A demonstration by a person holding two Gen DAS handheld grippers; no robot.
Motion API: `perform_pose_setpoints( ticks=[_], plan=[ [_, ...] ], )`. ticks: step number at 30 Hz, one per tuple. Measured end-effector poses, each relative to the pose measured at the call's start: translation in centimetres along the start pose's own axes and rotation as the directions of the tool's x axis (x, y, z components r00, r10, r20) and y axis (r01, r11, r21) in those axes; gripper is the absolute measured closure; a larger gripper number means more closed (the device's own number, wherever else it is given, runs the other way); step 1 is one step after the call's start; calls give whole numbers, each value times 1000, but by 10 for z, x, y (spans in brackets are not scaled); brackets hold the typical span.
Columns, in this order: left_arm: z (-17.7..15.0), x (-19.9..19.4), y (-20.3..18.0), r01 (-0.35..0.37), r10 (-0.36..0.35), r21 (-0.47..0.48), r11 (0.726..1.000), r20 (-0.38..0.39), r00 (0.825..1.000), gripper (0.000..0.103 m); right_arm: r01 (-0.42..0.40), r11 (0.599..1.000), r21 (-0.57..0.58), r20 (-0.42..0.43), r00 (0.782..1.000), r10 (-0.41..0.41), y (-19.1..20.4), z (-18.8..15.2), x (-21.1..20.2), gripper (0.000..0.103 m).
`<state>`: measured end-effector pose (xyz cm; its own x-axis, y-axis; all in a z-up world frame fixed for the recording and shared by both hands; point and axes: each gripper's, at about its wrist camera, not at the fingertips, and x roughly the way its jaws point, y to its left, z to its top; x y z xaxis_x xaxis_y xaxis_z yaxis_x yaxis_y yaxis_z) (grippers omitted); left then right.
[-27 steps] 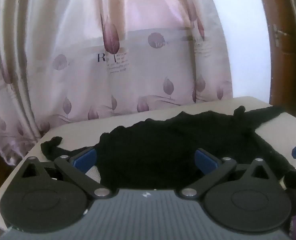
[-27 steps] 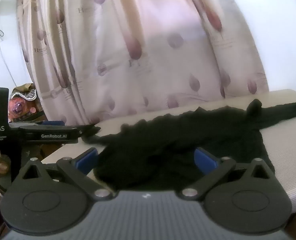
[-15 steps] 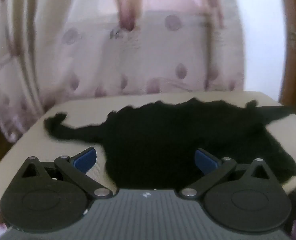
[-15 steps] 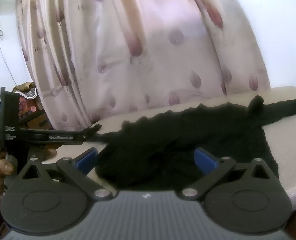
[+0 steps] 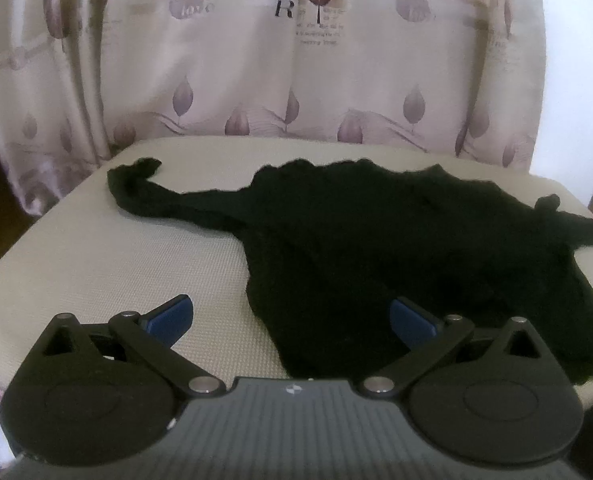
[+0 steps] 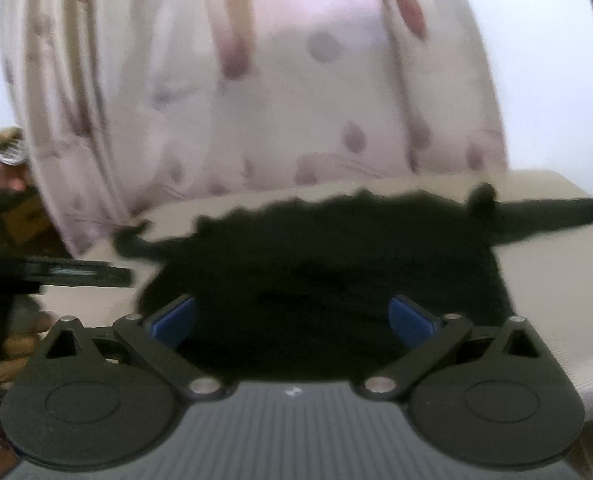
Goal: Fold small clothes
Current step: 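Move both grippers over the black knit garment spread on the seat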
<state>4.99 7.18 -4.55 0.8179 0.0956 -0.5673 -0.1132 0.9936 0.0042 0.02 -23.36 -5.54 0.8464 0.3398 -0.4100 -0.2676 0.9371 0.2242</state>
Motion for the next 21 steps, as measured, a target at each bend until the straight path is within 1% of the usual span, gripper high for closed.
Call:
perform_pose_setpoints(
  ticks=[2,5,8,12,17,21],
  plan=[
    [0,0,0,-7,7,16,1000,12,1000,0,24,1000,2,-12,1000,-24,-3,4,6,0],
    [1,-1,-1,-23,22,45,999,24,999,0,86,996,-14,-38,995,-87,-3,6,15,0],
    [1,-1,2,-25,23,56,998,33,999,0,107,994,-5,-62,992,-107,-6,10,23,0],
    [1,-3,6,-33,30,56,998,48,998,0,153,988,-19,-98,983,-154,-10,12,34,0],
    [3,-1,12,-44,41,62,997,52,998,0,186,982,-34,-103,977,-189,-13,13,40,0],
    [4,3,18,-47,44,60,997,48,998,0,191,981,-31,-119,974,-193,-15,14,46,0]
  ],
)
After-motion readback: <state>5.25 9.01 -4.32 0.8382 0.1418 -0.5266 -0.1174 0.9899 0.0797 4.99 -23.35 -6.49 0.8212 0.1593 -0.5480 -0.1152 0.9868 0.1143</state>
